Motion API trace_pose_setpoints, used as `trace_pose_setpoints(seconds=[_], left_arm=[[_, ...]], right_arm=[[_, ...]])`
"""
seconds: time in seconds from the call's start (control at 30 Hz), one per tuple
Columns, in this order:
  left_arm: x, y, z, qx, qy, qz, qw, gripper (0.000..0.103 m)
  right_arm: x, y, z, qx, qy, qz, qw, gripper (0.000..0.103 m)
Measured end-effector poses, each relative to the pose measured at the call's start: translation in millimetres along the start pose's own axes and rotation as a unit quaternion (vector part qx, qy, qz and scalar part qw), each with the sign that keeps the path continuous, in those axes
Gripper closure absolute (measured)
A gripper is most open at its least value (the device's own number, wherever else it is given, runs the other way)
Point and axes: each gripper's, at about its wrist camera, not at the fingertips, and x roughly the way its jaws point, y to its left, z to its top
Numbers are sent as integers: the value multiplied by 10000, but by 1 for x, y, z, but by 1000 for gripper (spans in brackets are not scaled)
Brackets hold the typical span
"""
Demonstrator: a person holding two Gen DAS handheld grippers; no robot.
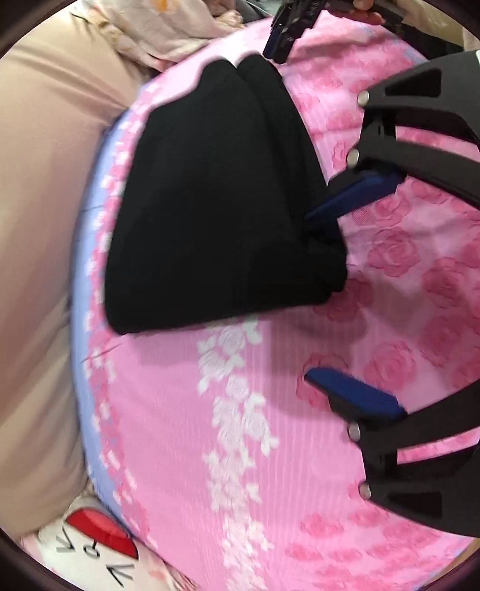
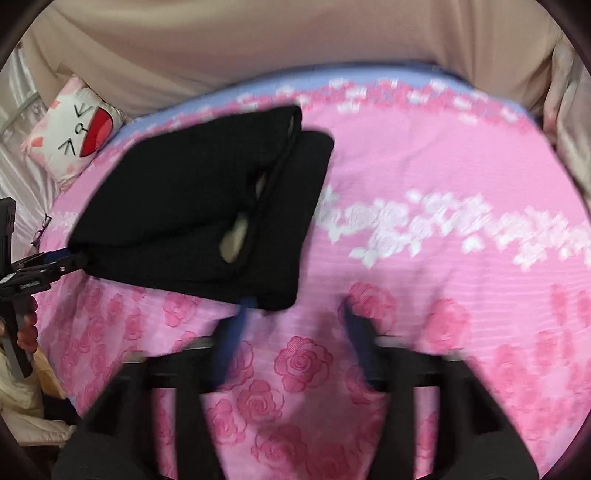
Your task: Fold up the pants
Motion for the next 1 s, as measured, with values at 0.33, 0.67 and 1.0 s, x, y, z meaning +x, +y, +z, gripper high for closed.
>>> trace_pose_setpoints(seconds=[0.33, 0.67, 1.0], left_arm=[[22, 24, 39, -915, 186, -494, 9944, 16], [38, 4, 49, -632, 487, -1160, 9900, 82], [-15, -10, -17, -341, 1018, -1682, 9799, 75]], right_arm=[[39, -5, 44, 573, 210, 969, 9934, 13], [37, 15, 46, 705, 67, 1381, 9879, 71], [-22, 16, -21, 528, 611, 1475, 9858, 64]])
